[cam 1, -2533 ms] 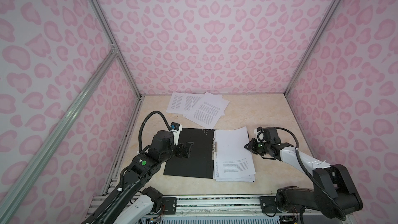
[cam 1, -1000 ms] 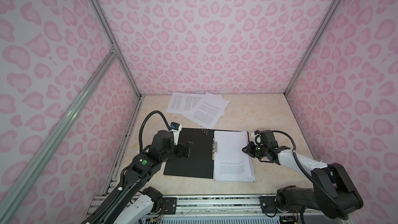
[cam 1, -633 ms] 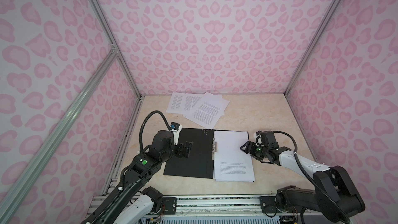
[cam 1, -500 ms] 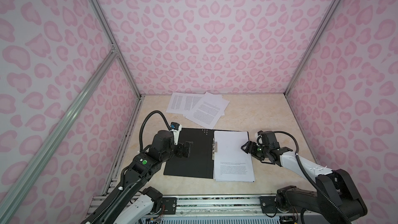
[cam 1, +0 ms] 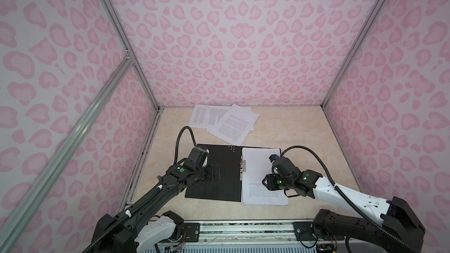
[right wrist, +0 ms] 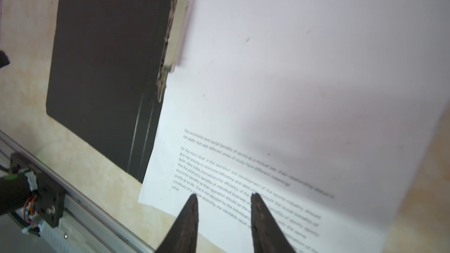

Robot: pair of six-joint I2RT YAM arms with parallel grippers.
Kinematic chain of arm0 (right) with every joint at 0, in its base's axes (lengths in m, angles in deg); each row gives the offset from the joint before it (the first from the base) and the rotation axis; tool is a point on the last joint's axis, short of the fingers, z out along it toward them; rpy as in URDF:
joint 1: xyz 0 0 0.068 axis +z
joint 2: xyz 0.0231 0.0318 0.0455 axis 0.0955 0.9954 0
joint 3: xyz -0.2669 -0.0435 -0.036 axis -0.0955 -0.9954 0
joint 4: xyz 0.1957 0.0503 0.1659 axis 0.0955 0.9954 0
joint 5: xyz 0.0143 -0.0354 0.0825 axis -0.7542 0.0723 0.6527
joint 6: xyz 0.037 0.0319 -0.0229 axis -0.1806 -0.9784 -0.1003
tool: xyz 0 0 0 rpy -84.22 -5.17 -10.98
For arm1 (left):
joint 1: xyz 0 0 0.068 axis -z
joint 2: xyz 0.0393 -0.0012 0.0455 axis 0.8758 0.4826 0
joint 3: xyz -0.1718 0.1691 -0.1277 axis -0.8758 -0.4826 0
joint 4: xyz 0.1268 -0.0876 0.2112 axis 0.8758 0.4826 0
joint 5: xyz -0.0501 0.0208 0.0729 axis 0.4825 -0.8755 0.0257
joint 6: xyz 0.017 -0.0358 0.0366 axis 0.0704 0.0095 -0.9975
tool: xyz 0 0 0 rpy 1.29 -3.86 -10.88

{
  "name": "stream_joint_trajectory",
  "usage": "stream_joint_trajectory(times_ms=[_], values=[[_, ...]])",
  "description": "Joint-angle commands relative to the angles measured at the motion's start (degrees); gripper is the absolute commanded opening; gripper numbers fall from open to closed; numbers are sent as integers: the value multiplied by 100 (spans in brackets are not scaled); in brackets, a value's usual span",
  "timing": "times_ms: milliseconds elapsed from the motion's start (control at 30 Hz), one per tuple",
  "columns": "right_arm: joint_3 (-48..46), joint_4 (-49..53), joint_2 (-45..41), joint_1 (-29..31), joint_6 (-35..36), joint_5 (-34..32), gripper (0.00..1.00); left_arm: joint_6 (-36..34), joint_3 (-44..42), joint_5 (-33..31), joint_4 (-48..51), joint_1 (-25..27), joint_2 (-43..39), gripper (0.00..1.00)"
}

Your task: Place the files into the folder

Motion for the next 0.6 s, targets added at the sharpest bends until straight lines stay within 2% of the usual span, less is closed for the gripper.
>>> stream_joint_trajectory(times_ms=[0,133,267,567], values=[[83,-184,359,647,-221,-219,37,562,-115,48,-511,-4,323,99],[126,-493,782,1268,-282,-120,38,696,-324,-233,-632,-5,572,100],[180,-667,1089,1639,-275,55,39,840,-562,-275,-793,-5,661,100],[145,-693,1507,1884,-330,43,39,927,-705,-384,-816,-5,705,100]])
